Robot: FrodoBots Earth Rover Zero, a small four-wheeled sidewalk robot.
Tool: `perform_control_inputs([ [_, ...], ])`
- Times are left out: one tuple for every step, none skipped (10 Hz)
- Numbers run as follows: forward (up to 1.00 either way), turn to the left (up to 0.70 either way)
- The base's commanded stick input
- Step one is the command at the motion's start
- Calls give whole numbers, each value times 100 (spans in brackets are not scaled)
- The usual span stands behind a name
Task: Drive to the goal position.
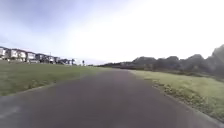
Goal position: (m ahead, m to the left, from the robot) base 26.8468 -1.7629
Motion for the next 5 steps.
perform_control_inputs([
  [100, 0],
  [100, 0],
  [100, 0],
  [100, 0],
  [100, 0],
])
